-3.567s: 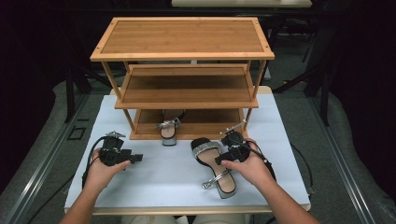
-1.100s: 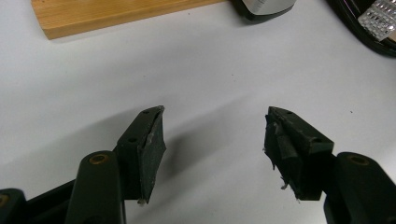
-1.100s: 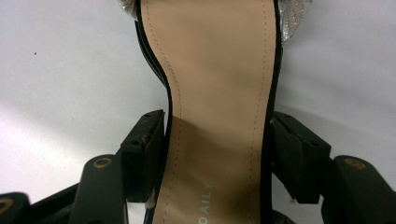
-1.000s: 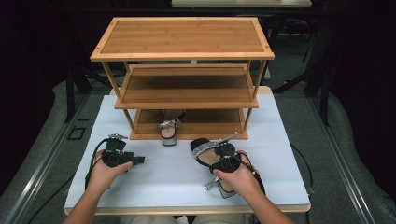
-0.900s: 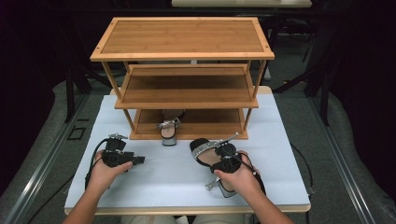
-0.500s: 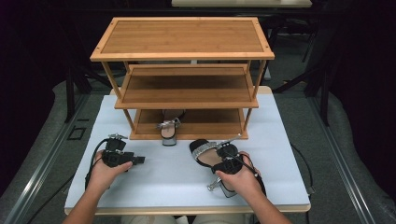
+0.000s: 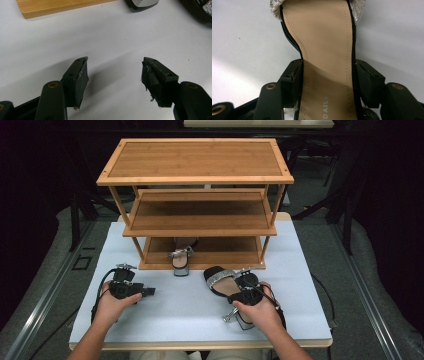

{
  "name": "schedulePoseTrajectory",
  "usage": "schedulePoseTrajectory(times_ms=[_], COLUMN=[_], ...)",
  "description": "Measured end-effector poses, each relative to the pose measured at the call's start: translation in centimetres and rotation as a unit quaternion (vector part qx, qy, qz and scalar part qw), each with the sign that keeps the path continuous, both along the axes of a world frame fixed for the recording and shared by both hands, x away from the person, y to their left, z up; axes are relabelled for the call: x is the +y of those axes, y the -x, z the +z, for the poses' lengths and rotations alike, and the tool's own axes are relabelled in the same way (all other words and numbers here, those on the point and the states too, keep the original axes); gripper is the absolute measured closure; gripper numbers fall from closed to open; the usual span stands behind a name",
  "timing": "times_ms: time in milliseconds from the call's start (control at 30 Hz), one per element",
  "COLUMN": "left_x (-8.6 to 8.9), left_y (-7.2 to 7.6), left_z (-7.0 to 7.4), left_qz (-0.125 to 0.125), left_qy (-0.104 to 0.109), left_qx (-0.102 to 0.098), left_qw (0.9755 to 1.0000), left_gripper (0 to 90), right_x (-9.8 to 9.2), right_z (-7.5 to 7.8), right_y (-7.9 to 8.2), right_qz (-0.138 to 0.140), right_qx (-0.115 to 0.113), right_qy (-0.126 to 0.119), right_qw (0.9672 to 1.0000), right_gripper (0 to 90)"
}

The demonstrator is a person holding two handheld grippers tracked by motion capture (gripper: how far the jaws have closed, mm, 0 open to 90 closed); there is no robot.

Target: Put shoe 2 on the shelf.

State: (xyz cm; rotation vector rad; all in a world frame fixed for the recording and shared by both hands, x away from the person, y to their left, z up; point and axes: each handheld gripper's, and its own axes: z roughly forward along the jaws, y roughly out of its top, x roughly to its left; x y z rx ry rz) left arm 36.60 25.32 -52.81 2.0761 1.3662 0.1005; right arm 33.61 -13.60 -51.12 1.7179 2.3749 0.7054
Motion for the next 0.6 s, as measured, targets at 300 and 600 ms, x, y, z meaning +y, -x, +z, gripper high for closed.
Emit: schedulePoseTrajectory(times_ms=[300,600], left_x=[0.0,0.0], left_y=[0.0,-0.1], left_z=[-0.1,-0.2], left_qz=[0.0,-0.001], left_qy=[0.0,0.0], left_qx=[0.0,0.003], left_qw=[1.0,1.0], left_gripper=[37.8,37.8], right_x=[-0.2,0.7], right_z=[0.6,1.2], right_y=[-1.2,-3.4], right_qz=[-0.015,-0.033], right_qx=[-0.007,-0.005], right_qy=[-0.009,-0.013], right_qw=[0.9998,0.9994], right_gripper=[42.3,42.3])
